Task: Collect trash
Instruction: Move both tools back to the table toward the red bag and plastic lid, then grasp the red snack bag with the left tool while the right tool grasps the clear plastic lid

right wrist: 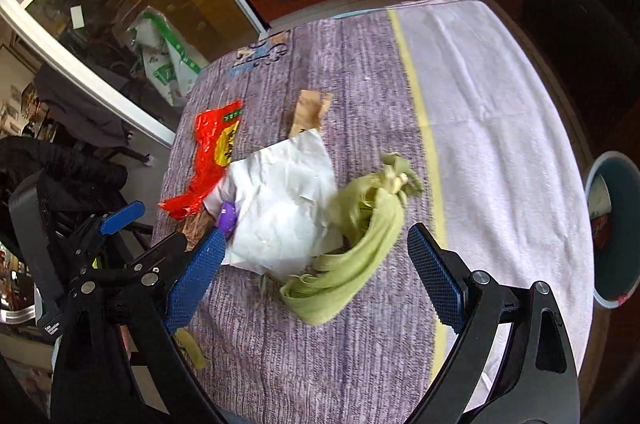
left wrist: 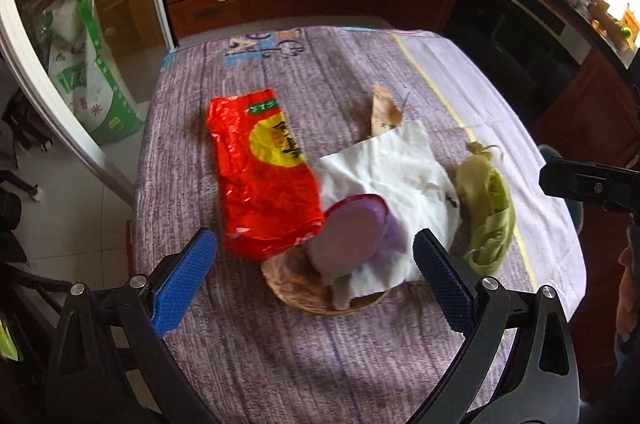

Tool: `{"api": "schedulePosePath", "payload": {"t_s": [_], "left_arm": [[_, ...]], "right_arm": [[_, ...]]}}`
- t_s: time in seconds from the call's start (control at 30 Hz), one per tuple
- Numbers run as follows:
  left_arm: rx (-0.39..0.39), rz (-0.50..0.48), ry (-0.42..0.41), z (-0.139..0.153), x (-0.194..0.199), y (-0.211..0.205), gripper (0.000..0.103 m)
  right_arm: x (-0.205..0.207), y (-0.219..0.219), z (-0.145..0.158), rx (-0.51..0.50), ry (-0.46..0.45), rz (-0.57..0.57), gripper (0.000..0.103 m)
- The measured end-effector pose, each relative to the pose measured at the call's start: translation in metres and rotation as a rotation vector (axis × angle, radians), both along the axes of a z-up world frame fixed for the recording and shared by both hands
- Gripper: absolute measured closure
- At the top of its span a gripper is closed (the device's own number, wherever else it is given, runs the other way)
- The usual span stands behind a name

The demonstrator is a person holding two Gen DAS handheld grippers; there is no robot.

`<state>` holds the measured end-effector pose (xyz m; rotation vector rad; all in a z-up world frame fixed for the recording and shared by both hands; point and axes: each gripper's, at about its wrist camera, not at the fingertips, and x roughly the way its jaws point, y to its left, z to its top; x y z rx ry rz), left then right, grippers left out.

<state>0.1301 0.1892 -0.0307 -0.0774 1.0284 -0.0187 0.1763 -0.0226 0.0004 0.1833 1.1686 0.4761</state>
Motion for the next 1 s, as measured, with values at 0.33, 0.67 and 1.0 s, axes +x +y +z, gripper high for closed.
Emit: {"api": "schedulePosePath", "payload": {"t_s": [0.33,0.67,1.0], "left_arm": [[-0.013,-0.020,0.062,-0.035,0.019,0.023,0.004],[-0.039,-0.064,0.021,-0.046,0.032,0.023,0.023],[-0.099,-0.062,-0.011,-0.039,0.023,0.040,0.068]], "right_arm": [[0.005,0.050,-0.019,-0.049,0.017,0.096,0.015],[0.011,0.073,-0.029,-0.060,0.043,0.125,0.044],[0.016,0.113,-0.037,-0.012,0.071,0.207,0.072]]}}
